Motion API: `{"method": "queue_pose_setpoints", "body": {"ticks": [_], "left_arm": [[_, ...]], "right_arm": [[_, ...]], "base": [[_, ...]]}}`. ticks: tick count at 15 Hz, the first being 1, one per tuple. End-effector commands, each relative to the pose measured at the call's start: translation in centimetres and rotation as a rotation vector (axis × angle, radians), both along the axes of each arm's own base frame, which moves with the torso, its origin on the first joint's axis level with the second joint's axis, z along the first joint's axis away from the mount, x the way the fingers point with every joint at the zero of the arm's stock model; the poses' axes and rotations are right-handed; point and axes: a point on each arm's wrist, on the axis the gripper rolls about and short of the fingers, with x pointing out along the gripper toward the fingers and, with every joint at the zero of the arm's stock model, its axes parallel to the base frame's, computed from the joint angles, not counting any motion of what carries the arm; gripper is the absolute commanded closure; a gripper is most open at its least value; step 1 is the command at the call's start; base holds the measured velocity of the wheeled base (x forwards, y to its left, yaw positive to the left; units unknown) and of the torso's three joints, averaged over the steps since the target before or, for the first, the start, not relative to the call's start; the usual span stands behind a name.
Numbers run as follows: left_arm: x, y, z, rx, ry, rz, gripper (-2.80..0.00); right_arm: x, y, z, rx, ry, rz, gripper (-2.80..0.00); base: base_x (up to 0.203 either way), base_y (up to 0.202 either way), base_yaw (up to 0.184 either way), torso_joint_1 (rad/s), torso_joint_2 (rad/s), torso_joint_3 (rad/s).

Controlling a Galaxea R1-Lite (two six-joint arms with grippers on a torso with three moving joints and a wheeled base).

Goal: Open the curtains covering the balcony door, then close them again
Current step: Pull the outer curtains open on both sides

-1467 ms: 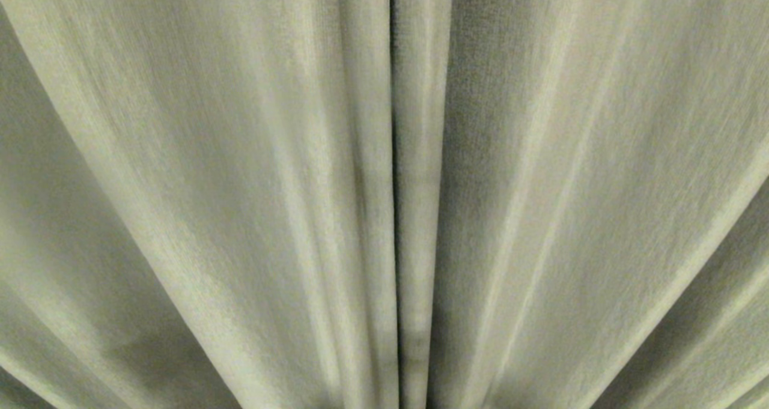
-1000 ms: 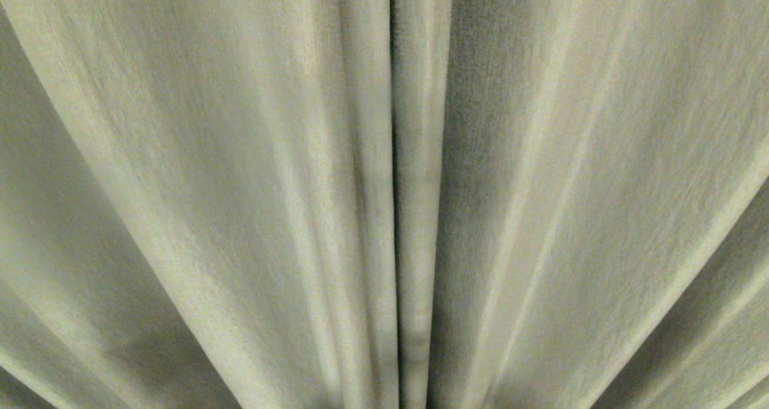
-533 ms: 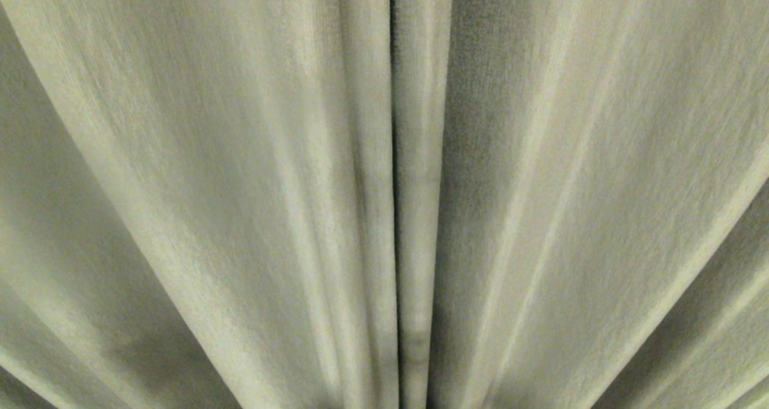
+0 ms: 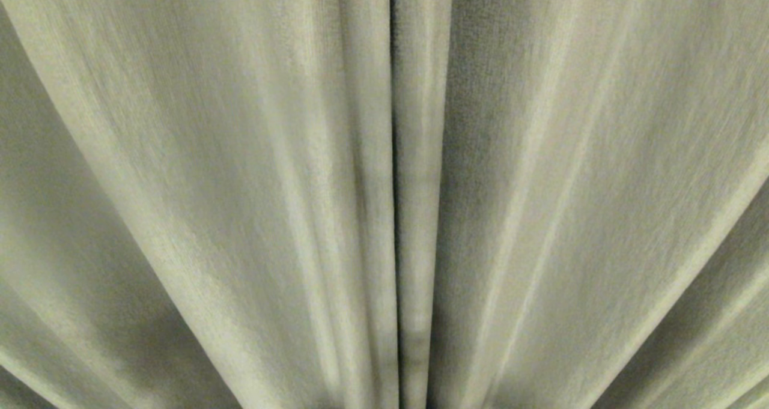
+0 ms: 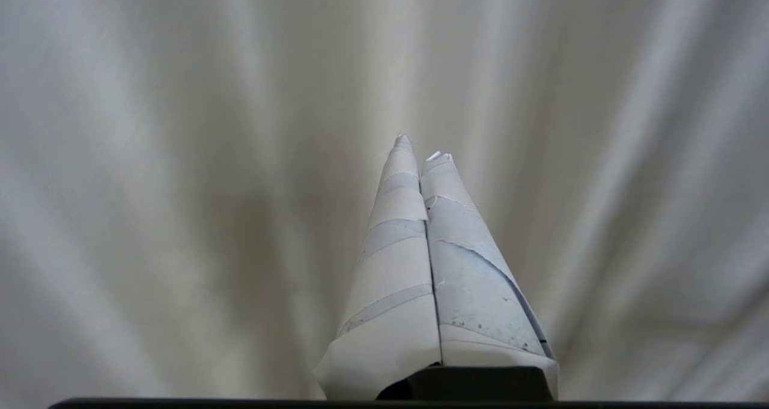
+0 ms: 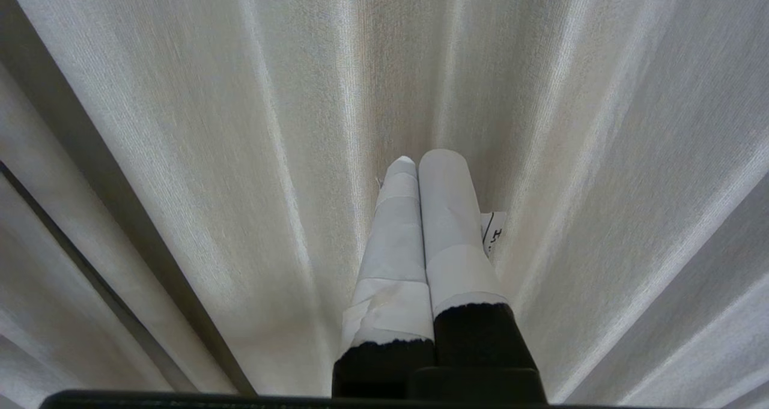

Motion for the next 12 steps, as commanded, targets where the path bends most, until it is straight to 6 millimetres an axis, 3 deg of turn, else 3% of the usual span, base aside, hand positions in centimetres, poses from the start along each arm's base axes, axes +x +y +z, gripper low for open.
{"method": "queue_pose_setpoints", "body": {"ticks": [1, 8, 12], "left_arm": [[0.7, -0.1, 2.3, -0.001, 0.047, -0.059, 0.0], [4.8, -1.0, 11.3, 0.004, 0.12, -0.506, 0.0], [7.3, -1.7, 13.7, 0.002, 0.163, -0.721, 0.0]], "right_arm": [[0.0, 0.0, 0.0, 0.0, 0.002, 0.0, 0.0], [0.0, 0.0, 0.0, 0.0, 0.002, 0.0, 0.0], [0.0, 0.0, 0.0, 0.0, 0.002, 0.001, 0.0]], "base": [[0.0, 0.0, 0.0, 0.0, 0.0, 0.0], [0.0, 0.0, 0.0, 0.0, 0.0, 0.0], [0.0, 0.0, 0.0, 0.0, 0.0, 0.0]]}}
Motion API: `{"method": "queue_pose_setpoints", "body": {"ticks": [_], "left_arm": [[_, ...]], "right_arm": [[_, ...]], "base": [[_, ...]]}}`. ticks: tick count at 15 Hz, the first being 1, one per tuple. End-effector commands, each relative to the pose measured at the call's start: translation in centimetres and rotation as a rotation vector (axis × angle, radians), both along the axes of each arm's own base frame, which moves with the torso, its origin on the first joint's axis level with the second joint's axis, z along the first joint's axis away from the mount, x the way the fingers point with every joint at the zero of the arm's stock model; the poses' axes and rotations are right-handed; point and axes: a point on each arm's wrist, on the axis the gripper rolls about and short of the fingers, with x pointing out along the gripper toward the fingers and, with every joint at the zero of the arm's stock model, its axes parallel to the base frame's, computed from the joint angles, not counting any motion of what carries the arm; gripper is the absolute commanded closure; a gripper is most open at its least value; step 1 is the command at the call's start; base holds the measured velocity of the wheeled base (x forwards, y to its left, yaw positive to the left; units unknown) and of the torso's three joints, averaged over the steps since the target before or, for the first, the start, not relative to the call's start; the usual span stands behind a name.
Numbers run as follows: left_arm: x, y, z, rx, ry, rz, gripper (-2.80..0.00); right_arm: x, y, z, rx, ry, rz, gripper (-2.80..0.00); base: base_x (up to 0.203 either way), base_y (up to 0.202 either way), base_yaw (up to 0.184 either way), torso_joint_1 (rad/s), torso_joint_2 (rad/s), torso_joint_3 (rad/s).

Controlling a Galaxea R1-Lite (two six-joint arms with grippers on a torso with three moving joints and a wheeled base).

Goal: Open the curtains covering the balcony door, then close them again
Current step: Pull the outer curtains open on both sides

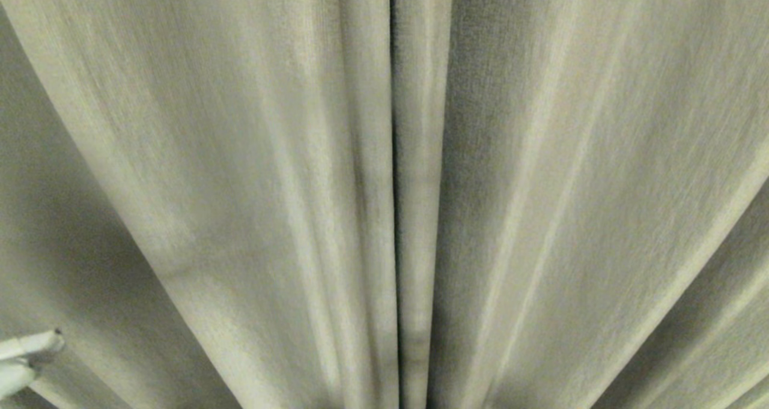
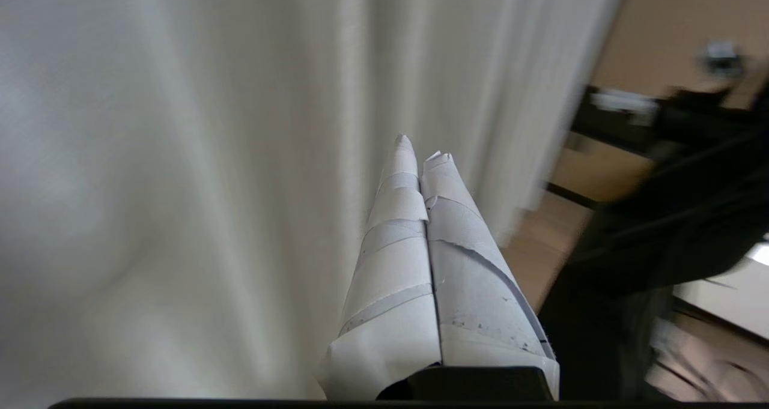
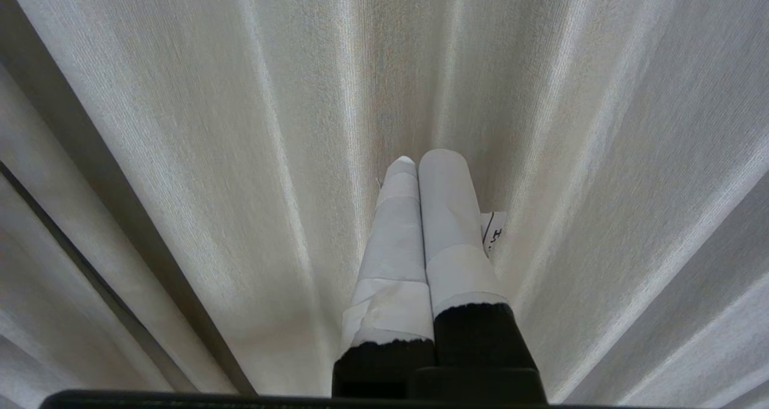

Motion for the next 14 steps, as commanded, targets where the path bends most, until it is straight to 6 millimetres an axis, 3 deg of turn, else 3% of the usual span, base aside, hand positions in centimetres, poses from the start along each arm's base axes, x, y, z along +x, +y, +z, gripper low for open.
{"method": "queue_pose_setpoints", "body": {"ticks": [1, 6, 10, 11, 14], "left_arm": [[2.5, -0.6, 0.9, 0.008, 0.07, -0.082, 0.0], [4.2, -2.0, 2.3, 0.02, 0.097, -0.221, 0.0], [5.1, -2.5, 3.5, 0.024, 0.093, -0.205, 0.0], [5.2, -2.6, 3.7, 0.019, 0.096, -0.205, -2.8], [6.1, -3.0, 5.0, 0.006, 0.094, -0.202, -2.8]], "right_arm": [[0.0, 0.0, 0.0, -0.001, 0.002, -0.001, 0.0], [0.0, 0.0, 0.0, -0.001, 0.002, -0.001, 0.0], [0.0, 0.0, 0.0, -0.001, 0.002, 0.001, 0.0], [0.0, 0.0, 0.0, -0.001, 0.002, -0.001, 0.0], [0.0, 0.0, 0.0, -0.001, 0.002, -0.001, 0.0]], "base": [[0.0, 0.0, 0.0, 0.0, 0.0, 0.0], [0.0, 0.0, 0.0, 0.0, 0.0, 0.0], [0.0, 0.0, 0.0, 0.0, 0.0, 0.0], [0.0, 0.0, 0.0, 0.0, 0.0, 0.0], [0.0, 0.0, 0.0, 0.0, 0.0, 0.0]]}}
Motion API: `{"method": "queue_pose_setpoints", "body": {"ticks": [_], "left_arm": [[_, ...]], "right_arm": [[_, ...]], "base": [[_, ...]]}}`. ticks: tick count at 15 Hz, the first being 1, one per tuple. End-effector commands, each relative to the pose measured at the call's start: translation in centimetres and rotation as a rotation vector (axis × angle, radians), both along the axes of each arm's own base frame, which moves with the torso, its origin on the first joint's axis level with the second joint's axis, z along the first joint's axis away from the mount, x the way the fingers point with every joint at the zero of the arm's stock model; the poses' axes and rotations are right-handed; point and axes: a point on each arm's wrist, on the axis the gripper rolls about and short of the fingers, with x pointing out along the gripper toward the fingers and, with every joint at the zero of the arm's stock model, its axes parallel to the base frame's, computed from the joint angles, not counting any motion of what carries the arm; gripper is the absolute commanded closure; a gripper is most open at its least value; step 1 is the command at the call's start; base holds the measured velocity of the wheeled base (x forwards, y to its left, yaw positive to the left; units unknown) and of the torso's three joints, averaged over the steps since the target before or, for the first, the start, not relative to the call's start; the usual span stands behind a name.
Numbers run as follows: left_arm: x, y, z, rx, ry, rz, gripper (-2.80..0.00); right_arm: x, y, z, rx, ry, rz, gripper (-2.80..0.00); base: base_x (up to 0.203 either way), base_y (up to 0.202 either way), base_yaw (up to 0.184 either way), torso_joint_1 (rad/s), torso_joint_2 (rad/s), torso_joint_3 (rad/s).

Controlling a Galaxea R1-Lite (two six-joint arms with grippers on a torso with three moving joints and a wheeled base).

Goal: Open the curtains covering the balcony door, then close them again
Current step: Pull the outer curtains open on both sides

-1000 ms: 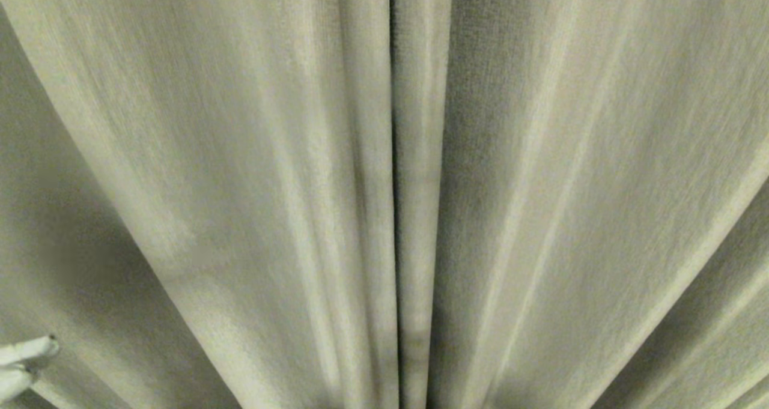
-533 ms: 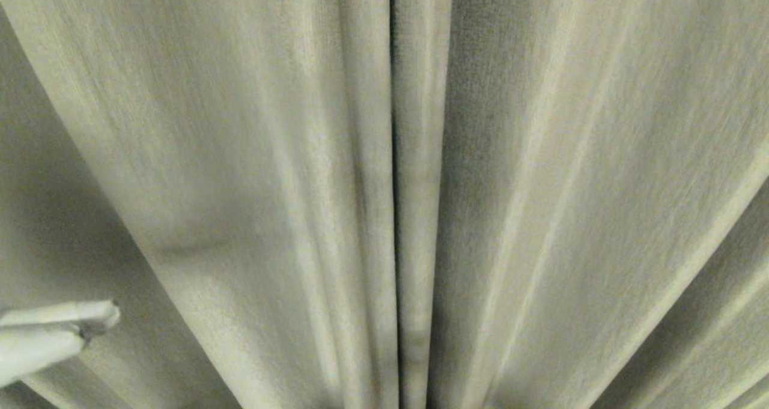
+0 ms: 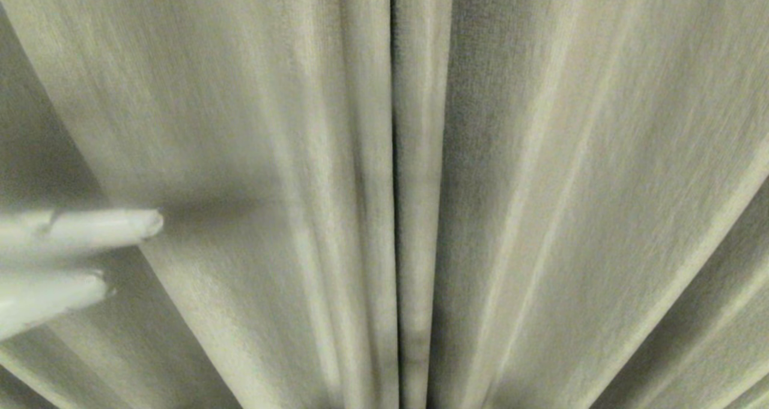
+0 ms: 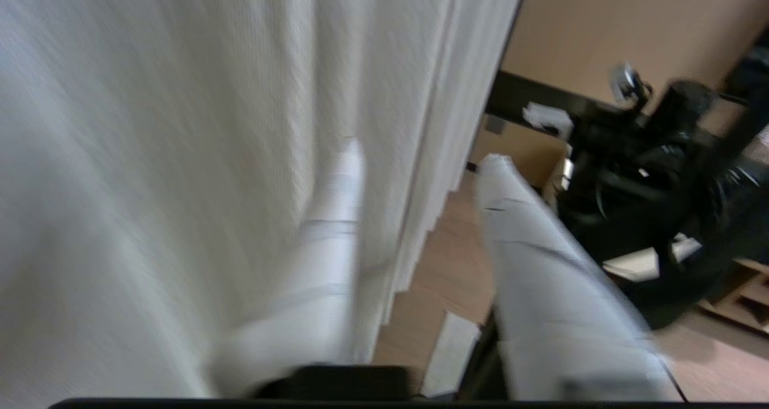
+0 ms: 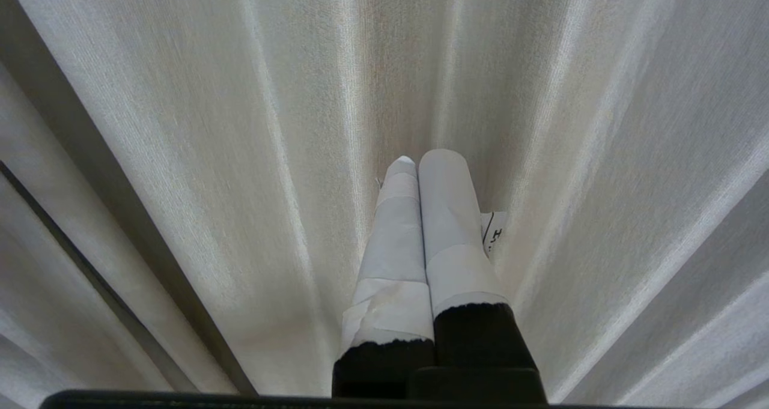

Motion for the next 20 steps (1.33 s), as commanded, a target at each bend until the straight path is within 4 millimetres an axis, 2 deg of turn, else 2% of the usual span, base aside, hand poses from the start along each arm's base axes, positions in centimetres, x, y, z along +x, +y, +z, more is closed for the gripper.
{"method": "queue_pose_setpoints", "body": {"ticks": [1, 6, 11, 15, 20], "left_arm": [[1.2, -0.5, 0.8, 0.003, 0.008, 0.005, -2.8], [2.1, -3.3, 2.6, 0.03, -0.005, 0.115, -2.8], [2.4, -7.6, 3.5, 0.088, -0.027, 0.393, -2.8], [3.2, -8.7, 4.0, 0.151, -0.086, 0.602, -2.8], [2.3, -9.1, 4.7, 0.125, -0.099, 0.565, -2.8]], "right_arm": [[0.0, 0.0, 0.0, -0.001, 0.001, 0.001, 0.0], [0.0, 0.0, 0.0, -0.001, 0.001, 0.001, 0.0], [0.0, 0.0, 0.0, -0.001, 0.001, 0.0, 0.0], [0.0, 0.0, 0.0, -0.001, 0.0, 0.0, 0.0], [0.0, 0.0, 0.0, -0.001, 0.001, 0.001, 0.0]], "base": [[0.0, 0.0, 0.0, 0.0, 0.0, 0.0], [0.0, 0.0, 0.0, 0.0, 0.0, 0.0], [0.0, 0.0, 0.0, 0.0, 0.0, 0.0], [0.0, 0.0, 0.0, 0.0, 0.0, 0.0], [0.0, 0.0, 0.0, 0.0, 0.0, 0.0]]}}
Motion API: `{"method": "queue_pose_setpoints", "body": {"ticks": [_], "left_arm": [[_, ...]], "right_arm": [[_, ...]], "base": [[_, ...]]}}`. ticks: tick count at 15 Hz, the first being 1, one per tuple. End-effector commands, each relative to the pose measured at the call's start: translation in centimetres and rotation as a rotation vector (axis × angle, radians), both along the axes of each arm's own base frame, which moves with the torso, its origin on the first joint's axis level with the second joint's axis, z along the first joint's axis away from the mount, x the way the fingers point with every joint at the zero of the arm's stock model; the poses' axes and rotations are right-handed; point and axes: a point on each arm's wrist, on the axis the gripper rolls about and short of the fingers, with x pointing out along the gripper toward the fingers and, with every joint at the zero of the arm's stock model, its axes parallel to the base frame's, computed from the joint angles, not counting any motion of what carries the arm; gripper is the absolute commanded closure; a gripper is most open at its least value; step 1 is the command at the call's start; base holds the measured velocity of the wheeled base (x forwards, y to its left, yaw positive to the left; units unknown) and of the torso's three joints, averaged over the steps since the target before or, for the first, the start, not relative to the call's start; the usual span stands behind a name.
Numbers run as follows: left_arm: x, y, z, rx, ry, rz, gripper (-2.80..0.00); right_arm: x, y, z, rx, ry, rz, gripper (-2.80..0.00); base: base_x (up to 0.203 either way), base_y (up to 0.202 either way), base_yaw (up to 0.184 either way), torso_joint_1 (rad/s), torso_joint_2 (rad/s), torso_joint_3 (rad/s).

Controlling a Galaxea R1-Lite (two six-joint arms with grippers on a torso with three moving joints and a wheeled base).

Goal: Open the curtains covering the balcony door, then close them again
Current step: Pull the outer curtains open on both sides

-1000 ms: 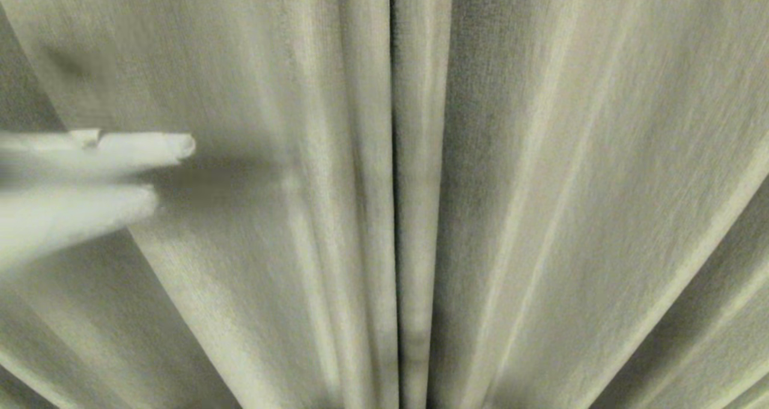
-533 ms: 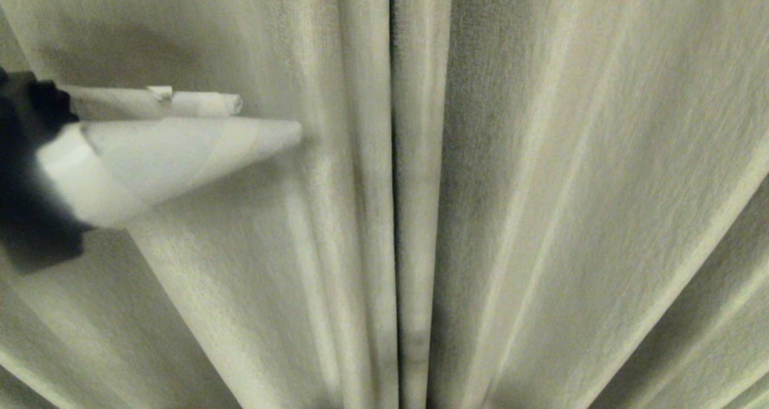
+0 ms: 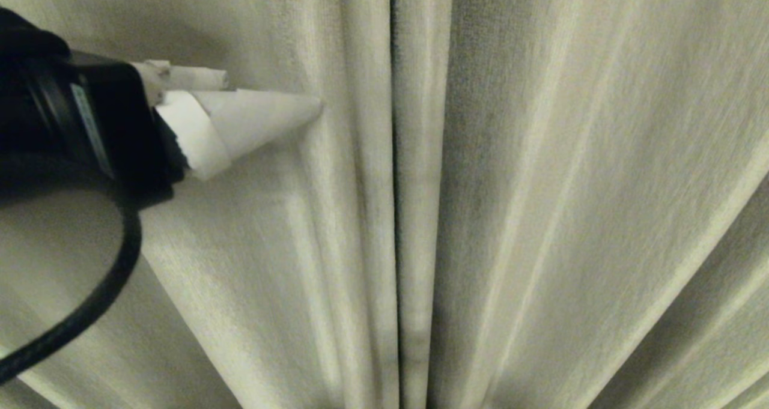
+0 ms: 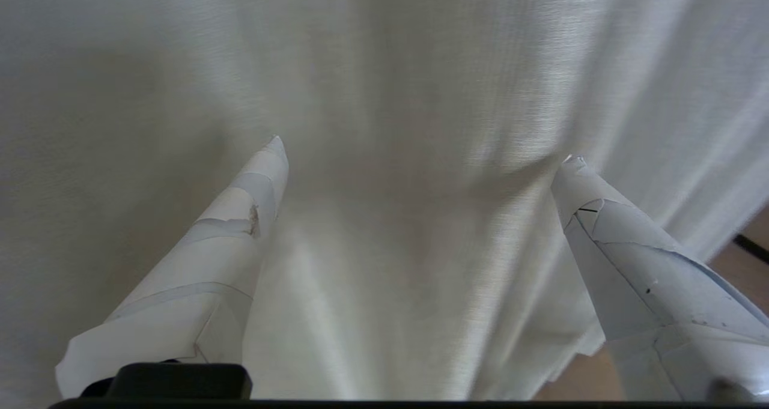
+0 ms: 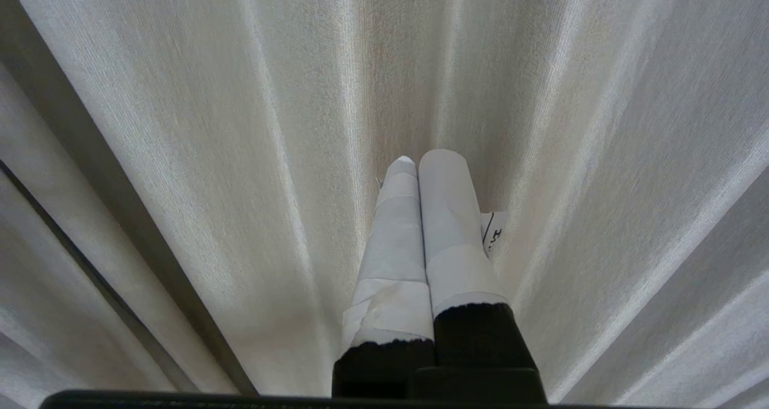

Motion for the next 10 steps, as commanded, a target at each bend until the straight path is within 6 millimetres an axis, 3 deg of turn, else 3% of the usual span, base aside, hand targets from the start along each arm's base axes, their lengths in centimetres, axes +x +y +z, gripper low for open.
{"method": "queue_pose_setpoints", "body": {"ticks": [1, 5, 10], "left_arm": [[-0.5, -0.2, 0.2, -0.01, -0.004, -0.03, -2.8], [-1.6, -0.2, 0.2, -0.012, 0.034, -0.087, -2.8], [0.4, -3.9, 0.0, 0.031, 0.053, -0.047, -2.8]], "right_arm": [[0.0, 0.0, 0.0, 0.0, 0.001, 0.0, 0.0], [0.0, 0.0, 0.0, 0.0, 0.001, 0.0, 0.0], [0.0, 0.0, 0.0, 0.0, 0.001, 0.0, 0.0]], "base": [[0.0, 0.0, 0.0, 0.0, 0.0, 0.0], [0.0, 0.0, 0.0, 0.0, 0.0, 0.0], [0.0, 0.0, 0.0, 0.0, 0.0, 0.0]]}}
